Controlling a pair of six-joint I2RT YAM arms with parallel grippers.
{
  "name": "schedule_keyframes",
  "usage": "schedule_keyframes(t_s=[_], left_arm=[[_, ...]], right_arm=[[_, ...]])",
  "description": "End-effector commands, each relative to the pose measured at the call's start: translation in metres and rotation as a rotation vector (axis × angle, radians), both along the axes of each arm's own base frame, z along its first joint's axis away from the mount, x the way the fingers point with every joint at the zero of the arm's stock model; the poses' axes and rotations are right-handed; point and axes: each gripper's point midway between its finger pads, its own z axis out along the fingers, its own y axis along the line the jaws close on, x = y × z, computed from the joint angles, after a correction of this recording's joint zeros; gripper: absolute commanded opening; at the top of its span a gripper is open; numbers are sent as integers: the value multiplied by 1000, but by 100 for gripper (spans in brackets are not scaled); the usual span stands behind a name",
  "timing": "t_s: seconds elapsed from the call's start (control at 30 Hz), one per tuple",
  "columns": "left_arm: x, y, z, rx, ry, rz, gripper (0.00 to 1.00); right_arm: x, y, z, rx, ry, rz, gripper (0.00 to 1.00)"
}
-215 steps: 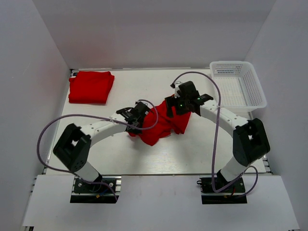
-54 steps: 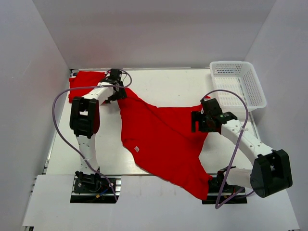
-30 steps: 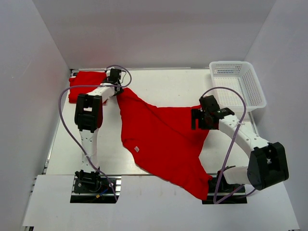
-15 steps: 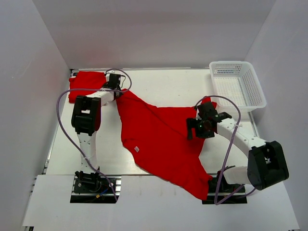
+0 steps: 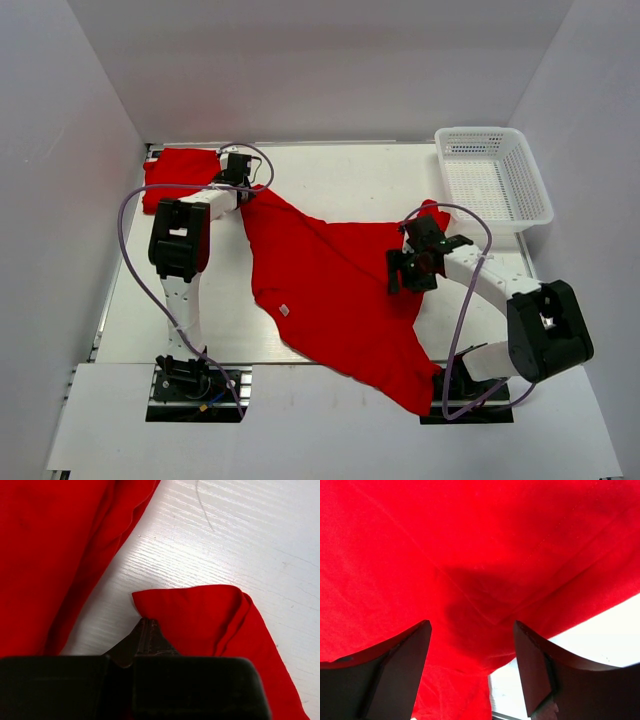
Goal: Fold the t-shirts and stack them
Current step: Flatten out the tshirt
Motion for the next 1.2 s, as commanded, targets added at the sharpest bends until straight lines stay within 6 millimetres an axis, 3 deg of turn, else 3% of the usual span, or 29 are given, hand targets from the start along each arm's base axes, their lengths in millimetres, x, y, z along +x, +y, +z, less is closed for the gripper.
schedule_keyframes(t_s=[0.0, 0.2, 0.3, 0.43, 0.73, 0.87, 0.9, 0.93, 1.17], left_arm=[[-15, 7, 9, 34, 38, 10, 0], [-17, 9, 8, 43, 47, 16, 0], [-17, 9, 8, 43, 47, 16, 0], [-15, 8, 12, 41, 38, 16, 0], [-14, 10, 17, 46, 28, 22, 0], [-13, 10, 21, 44, 19, 23, 0], [-11, 9, 23, 42, 10, 23, 0], [-11, 9, 23, 42, 10, 23, 0], [-13, 8, 28, 32, -1, 15, 0]], right_arm=[[-1, 0, -7, -12, 7, 1, 69], [-1, -5, -14, -39, 18, -24, 66], [-1, -6, -15, -44, 21, -39, 57], [0, -6, -15, -42, 12, -40, 38], [-1, -10, -23, -70, 37, -59, 38], [3, -8, -22, -64, 24, -61, 19], [4, -7, -21, -59, 16, -60, 4], [5, -6, -19, -55, 8, -61, 0], [30, -12, 12, -68, -146, -101, 0]])
